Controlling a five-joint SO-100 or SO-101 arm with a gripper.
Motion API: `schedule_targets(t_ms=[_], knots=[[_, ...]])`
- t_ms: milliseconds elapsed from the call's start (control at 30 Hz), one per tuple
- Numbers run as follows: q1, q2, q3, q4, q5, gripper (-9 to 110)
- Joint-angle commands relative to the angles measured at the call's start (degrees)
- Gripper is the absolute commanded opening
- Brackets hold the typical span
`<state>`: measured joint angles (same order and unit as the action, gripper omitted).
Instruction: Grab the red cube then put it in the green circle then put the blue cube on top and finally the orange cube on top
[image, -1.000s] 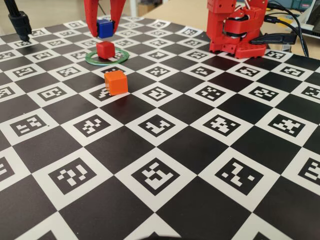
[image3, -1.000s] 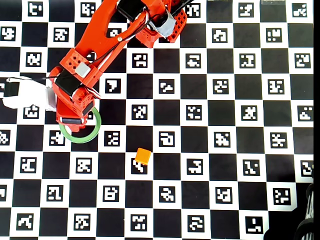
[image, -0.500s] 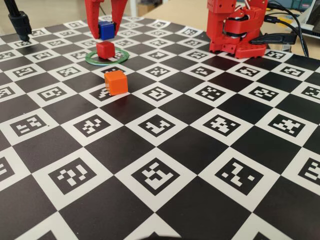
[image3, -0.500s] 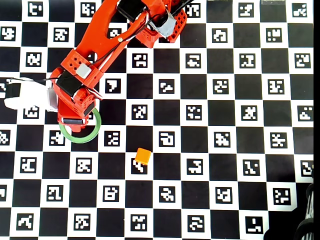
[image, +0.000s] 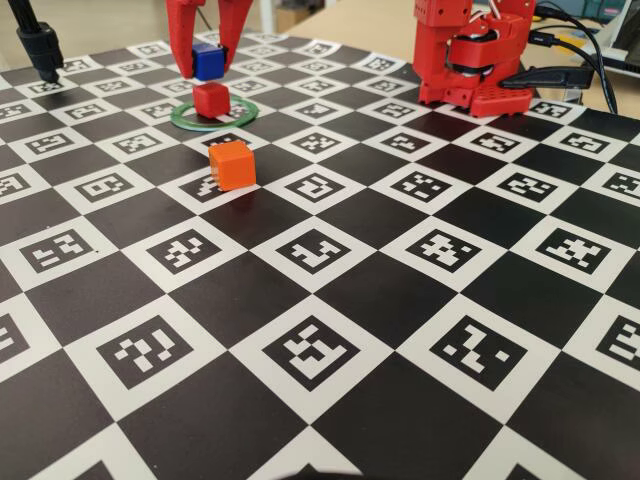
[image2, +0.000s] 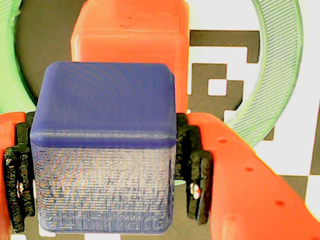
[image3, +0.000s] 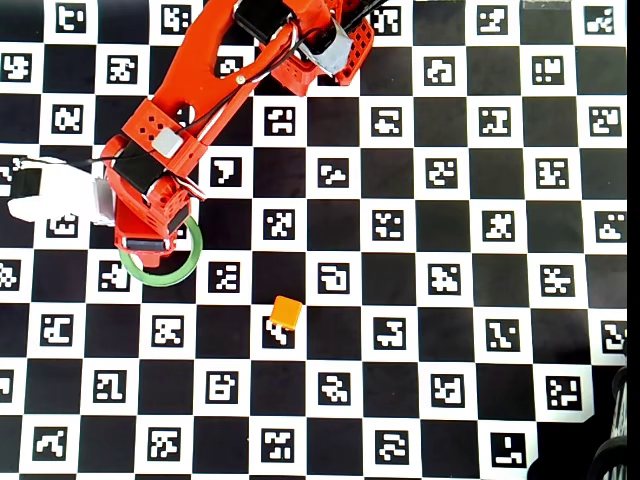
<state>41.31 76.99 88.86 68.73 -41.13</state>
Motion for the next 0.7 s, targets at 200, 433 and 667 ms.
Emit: schedule_targets(t_ms=[200,433,667], knots=[[0.44,2.72,0.44,-1.41,-1.32,1],[0.62,2.55,0.79,-2.29,-1.49,1],[0.97,1.93,0.79,-2.72,-1.67,1]])
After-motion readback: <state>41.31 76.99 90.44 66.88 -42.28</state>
